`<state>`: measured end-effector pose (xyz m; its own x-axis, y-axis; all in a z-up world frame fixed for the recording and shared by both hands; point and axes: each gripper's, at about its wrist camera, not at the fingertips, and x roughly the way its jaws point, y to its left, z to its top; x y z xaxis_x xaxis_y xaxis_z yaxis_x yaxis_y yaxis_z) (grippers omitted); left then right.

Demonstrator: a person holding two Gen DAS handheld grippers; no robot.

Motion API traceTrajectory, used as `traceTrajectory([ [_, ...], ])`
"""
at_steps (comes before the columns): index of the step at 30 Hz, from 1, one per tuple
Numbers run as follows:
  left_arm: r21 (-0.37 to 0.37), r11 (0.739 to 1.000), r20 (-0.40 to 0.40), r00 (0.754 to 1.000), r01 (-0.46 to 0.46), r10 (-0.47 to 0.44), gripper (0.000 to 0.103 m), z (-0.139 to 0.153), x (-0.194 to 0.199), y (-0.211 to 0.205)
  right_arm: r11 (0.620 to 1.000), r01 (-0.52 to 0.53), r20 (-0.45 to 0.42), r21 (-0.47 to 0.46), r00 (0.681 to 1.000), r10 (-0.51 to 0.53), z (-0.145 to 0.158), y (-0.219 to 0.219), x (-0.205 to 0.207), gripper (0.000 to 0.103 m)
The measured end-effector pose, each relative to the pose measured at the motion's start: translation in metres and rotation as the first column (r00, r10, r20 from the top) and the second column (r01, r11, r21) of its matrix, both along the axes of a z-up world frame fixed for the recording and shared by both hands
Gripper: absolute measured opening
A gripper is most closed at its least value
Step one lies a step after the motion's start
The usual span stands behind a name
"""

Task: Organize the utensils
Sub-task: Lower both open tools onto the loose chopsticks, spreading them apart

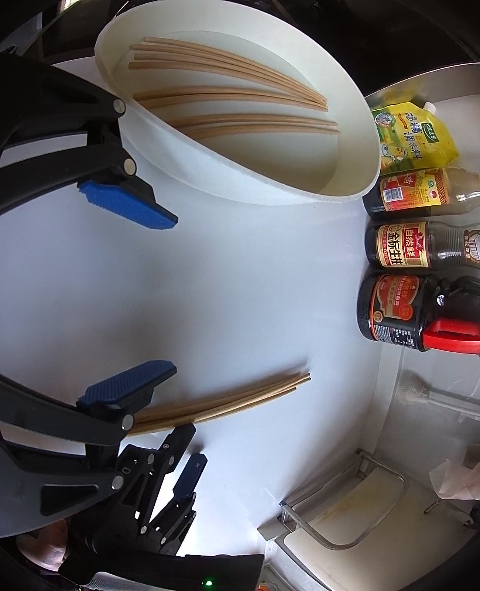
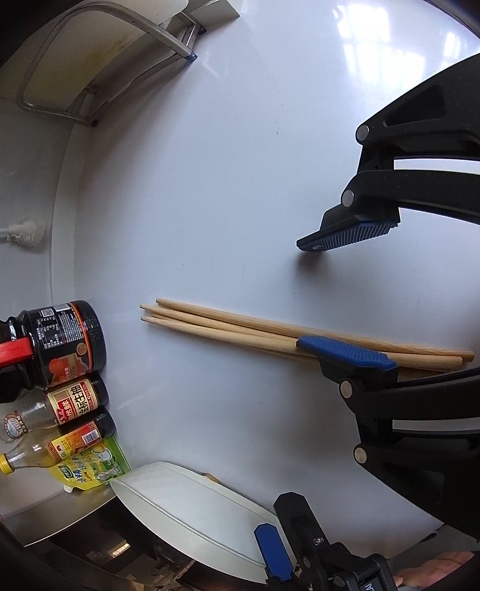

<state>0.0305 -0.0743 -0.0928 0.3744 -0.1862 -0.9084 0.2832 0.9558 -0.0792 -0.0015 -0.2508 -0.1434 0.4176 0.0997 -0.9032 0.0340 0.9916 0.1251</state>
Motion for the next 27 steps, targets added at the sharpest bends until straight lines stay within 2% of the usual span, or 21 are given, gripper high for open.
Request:
traceTrajectory([
  [22, 0.004, 1.0, -0.007, 1.0, 0.009, -0.009, 0.072, -0.006, -0.002, -0.006, 0.998, -0.061, 0.02, -0.007, 0.998, 0.061, 0.002, 0.016, 0.002, 0.046],
  [27, 0.004, 1.0, -0.008, 1.0, 0.008, -0.008, 0.072, -0.008, -0.001, -0.008, 0.999, -0.032, 0.03, -0.004, 0.999, 0.032, 0.005, 0.006, 0.004, 0.046],
])
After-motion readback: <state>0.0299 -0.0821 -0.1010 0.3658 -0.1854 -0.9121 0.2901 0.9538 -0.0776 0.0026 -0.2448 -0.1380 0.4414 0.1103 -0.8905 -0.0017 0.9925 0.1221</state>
